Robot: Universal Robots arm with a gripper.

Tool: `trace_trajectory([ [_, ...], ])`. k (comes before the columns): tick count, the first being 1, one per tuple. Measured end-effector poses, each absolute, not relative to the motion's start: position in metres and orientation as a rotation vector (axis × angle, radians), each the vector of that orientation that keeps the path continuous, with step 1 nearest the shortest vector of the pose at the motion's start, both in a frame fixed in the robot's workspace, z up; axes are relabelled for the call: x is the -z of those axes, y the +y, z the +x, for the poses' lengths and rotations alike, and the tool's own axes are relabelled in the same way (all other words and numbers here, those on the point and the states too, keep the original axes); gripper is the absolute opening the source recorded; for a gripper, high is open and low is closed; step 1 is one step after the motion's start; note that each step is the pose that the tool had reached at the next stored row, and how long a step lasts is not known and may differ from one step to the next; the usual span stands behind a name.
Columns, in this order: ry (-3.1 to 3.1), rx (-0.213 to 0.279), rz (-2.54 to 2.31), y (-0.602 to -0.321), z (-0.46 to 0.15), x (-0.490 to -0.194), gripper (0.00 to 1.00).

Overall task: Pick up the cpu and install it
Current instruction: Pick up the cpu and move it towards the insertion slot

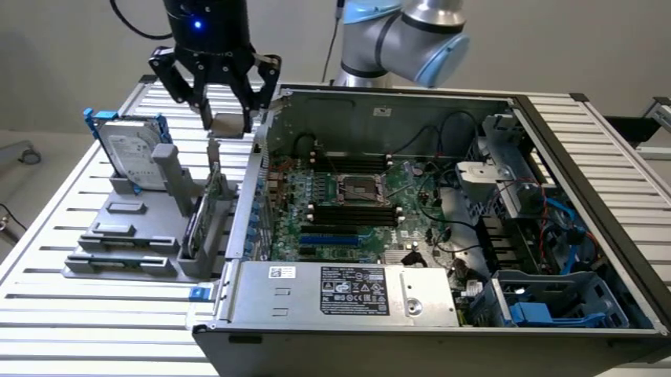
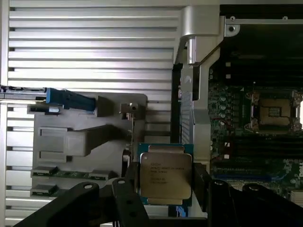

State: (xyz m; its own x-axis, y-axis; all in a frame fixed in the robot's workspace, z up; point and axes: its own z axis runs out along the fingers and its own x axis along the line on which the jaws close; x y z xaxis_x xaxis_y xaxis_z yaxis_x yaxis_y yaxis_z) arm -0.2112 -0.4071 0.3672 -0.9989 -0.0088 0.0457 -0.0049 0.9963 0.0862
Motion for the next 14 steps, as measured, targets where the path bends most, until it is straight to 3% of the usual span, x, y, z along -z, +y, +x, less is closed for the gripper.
trace_trajectory([
  [14, -3.092, 0.146, 0.011, -0.405, -0.147, -0.373, 0.55],
])
